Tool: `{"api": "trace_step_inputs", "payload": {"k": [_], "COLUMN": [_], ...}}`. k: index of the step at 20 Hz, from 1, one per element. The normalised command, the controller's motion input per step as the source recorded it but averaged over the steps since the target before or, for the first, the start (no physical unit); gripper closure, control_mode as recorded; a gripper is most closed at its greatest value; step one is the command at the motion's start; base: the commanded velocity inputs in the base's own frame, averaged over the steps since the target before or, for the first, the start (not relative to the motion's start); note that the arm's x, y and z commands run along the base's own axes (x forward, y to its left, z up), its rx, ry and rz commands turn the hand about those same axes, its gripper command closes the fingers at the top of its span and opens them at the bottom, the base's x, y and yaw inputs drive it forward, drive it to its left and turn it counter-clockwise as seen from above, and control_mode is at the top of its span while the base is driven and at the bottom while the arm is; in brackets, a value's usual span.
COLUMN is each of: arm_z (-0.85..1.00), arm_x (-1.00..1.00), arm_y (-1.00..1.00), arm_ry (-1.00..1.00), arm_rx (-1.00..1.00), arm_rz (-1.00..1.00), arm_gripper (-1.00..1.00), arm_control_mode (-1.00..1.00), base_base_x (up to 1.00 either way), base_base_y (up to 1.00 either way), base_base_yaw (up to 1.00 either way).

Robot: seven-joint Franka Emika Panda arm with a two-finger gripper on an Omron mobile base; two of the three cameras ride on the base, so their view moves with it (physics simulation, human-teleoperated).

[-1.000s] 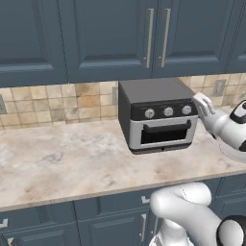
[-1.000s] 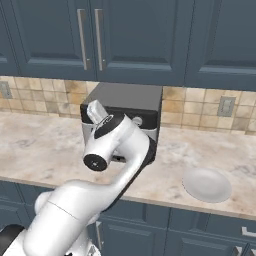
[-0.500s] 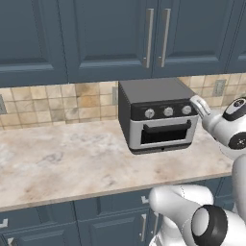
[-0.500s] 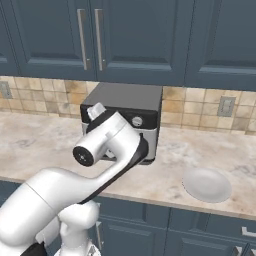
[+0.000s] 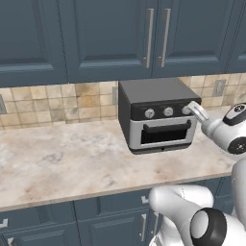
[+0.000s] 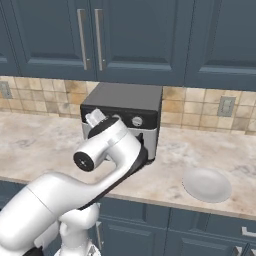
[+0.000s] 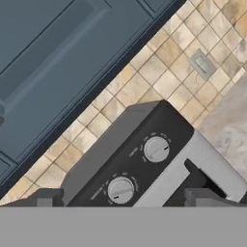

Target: Pull the toaster oven rack outwards. Pick up the baguette from the plate and place it on the toaster oven rack. Close the toaster oven door fully and set the temperature to the lowest setting.

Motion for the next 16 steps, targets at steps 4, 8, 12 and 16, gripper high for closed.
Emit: {"api": "trace_step_inputs", "payload": {"k": [4,8,12,16], "arm_z": [-0.09,-0.03,0.00,0.00], "arm_x": [-0.03,0.00,-0.05,-0.01], "arm_y": [0.00,0.00,0.06,0.10], "arm_ry": [0.10,0.04,-0.04,-0.02], "arm_rx": [-0.03,-0.01,-0.19,-0.24], "arm_rz": [0.06,0.08,0.06,0.07], "arm_gripper": [-1.00,-1.00,-1.00,-1.00], "arm_control_mode": [-1.00,-1.00,-1.00,-1.00], "base_base_x": [0.00,0.00,0.00,0.00], "base_base_y": [0.00,0.00,0.00,0.00], "base_base_yaw": [0.00,0.00,0.00,0.00]}}
